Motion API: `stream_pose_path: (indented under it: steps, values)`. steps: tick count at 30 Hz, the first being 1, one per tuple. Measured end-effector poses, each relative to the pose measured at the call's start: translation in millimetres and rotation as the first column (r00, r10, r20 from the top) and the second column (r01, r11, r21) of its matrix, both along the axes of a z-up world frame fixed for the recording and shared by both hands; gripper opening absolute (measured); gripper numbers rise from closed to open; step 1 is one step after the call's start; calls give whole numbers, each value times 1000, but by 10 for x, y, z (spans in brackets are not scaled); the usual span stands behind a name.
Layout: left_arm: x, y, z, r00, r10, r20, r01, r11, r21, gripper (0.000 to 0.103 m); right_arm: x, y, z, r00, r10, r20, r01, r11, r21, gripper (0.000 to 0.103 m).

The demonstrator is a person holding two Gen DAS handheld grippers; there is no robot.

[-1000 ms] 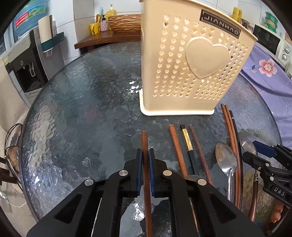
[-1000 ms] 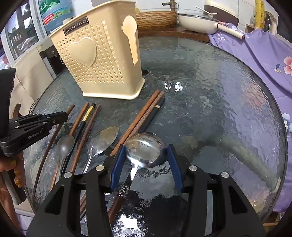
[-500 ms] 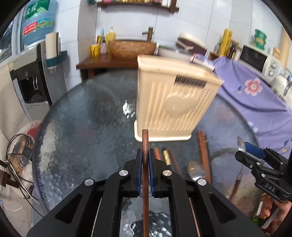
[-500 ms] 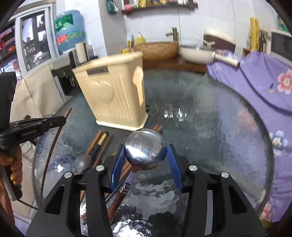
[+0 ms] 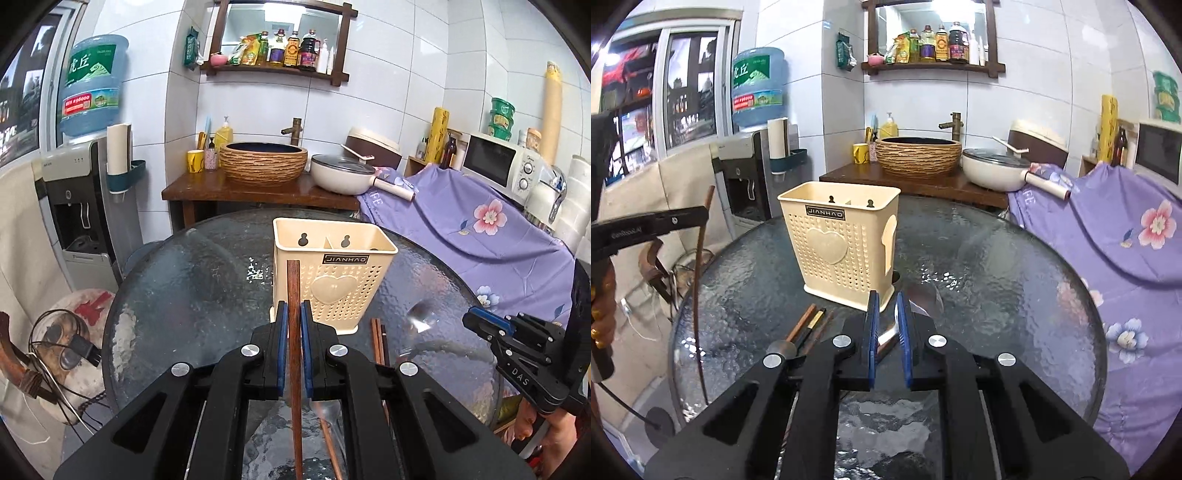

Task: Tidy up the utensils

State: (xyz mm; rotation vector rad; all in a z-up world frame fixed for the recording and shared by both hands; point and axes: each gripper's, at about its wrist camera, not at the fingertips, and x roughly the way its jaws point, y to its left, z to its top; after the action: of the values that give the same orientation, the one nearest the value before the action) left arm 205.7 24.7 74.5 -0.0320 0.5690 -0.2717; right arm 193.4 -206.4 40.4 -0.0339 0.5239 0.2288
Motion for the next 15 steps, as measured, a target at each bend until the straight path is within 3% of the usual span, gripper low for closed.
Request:
stream_pose_path:
  steps: [7,9,11,15]
  values:
    - [1,2,-93,1000,3,-22,-3,1000,-4,7,152,-99,-158,998,-11,-63,15,998,55,15]
    - [-1,5,-92,1000,1,-21,-1,1000,-2,7,245,-154,-250,994,-26,-110,34,997,71,35]
    - [-2,-8,-81,1000,-1,-16,1,1000,0,7,342,-185,-342,988,-45,-148,56,996,66,48]
    - [-20,-22,-36,1000,-1,2,1,1000,7,7,573,-296,-591,969,-68,-239,96,990,107,48]
